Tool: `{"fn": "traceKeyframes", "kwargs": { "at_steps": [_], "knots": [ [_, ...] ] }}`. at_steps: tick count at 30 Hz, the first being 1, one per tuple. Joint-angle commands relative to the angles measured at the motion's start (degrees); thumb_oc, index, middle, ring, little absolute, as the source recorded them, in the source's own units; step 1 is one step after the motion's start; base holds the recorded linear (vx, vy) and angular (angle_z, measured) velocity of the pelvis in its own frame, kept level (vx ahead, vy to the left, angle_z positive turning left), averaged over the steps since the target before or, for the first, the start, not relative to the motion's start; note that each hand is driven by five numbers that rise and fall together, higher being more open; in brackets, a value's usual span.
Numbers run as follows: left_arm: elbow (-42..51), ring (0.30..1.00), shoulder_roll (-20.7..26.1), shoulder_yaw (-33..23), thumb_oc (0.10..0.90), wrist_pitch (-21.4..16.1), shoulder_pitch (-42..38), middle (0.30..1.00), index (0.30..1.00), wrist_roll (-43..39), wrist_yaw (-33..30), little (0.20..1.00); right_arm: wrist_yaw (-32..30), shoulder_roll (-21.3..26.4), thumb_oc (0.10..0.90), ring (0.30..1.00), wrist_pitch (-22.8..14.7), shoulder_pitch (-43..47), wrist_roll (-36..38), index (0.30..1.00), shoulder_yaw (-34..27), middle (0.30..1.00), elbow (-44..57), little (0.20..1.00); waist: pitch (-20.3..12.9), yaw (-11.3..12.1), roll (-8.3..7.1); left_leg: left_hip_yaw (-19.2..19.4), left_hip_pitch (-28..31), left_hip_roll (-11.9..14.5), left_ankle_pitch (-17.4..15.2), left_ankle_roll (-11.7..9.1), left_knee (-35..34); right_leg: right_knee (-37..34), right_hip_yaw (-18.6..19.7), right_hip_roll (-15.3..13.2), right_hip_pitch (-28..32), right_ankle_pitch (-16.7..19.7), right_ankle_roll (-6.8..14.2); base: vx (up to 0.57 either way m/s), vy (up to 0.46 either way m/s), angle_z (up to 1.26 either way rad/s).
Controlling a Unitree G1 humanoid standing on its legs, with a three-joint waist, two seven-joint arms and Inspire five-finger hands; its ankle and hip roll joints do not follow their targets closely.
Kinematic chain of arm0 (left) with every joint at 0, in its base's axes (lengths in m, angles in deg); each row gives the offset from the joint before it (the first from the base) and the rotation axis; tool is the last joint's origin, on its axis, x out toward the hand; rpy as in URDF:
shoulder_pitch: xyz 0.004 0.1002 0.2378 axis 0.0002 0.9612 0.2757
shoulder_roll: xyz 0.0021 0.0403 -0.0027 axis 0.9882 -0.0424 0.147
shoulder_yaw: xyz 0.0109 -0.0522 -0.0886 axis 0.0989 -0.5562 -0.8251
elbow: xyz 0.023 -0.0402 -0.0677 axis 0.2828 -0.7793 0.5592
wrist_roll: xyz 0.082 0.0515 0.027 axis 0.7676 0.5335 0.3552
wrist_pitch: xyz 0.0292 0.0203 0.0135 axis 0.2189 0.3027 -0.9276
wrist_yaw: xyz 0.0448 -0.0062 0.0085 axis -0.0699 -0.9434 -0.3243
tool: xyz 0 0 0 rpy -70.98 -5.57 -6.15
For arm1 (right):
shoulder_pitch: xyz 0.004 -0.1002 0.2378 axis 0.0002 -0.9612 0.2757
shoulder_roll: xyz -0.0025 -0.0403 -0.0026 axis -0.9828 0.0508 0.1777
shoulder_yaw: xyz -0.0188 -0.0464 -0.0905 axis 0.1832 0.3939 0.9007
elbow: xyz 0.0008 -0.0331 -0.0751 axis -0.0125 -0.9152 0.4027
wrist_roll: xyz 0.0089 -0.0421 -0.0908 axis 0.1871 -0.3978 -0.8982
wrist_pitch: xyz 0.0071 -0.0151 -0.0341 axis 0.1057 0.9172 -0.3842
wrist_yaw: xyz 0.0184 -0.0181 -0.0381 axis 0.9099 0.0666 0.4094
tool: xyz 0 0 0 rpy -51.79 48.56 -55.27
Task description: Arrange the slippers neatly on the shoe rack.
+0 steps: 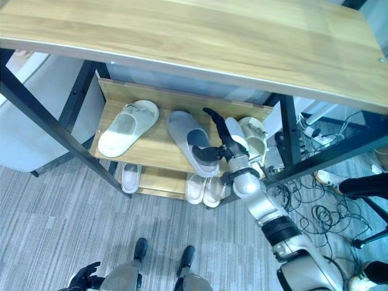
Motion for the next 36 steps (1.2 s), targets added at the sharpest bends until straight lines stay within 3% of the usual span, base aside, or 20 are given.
{"fn": "traceKeyframes", "kwargs": {
  "at_steps": [1,10,27,36],
  "knots": [
    [-1.54,0.900,-0.59,4.67,0.800,-1.08,1.08,0.900,0.900,0.99,1.26,0.900,-3.29,3.06,0.800,0.900,-4.04,7.86,1.11,0.900,-2.31,0.900,2.92,0.900,-3.36,0.00,0.04,1.29,1.01,1.68,-4.05,-1.92,0.10,3.20,1.28,-2.45,-0.82,-3.84,3.61,0.00,0.000,0.00],
    [-1.21,0.900,-0.66,4.69,0.800,-1.13,1.31,0.900,0.900,0.84,1.38,0.900,-3.05,2.34,0.800,0.900,-4.08,8.07,0.88,0.900,-1.96,0.900,3.49,0.900,-3.25,0.13,0.16,1.45,1.20,1.71,-4.18,-1.90,0.10,3.05,1.67,-2.36,-0.78,-3.78,3.59,0.00,0.000,0.00],
    [-1.57,0.900,0.27,4.58,0.800,-1.82,0.96,0.900,0.900,-1.99,0.33,0.900,-4.99,0.59,0.800,0.900,-3.30,15.43,2.03,0.900,0.86,0.900,-4.55,0.900,-1.98,2.01,0.84,0.27,-0.61,1.55,-3.17,-1.93,0.10,3.48,0.94,-2.54,-2.20,-3.62,3.46,0.00,0.000,0.00],
    [-0.61,0.900,0.33,5.27,0.800,-2.08,0.01,0.900,0.900,-3.05,-0.24,0.900,-5.79,-2.75,0.800,0.900,-3.00,15.98,2.83,0.900,1.16,0.900,-6.29,0.900,-1.10,2.58,1.55,-0.35,-1.55,1.47,-2.74,-1.96,0.10,4.01,0.74,-2.60,-3.15,-3.68,3.32,-0.01,0.000,0.06]
  ]
}}
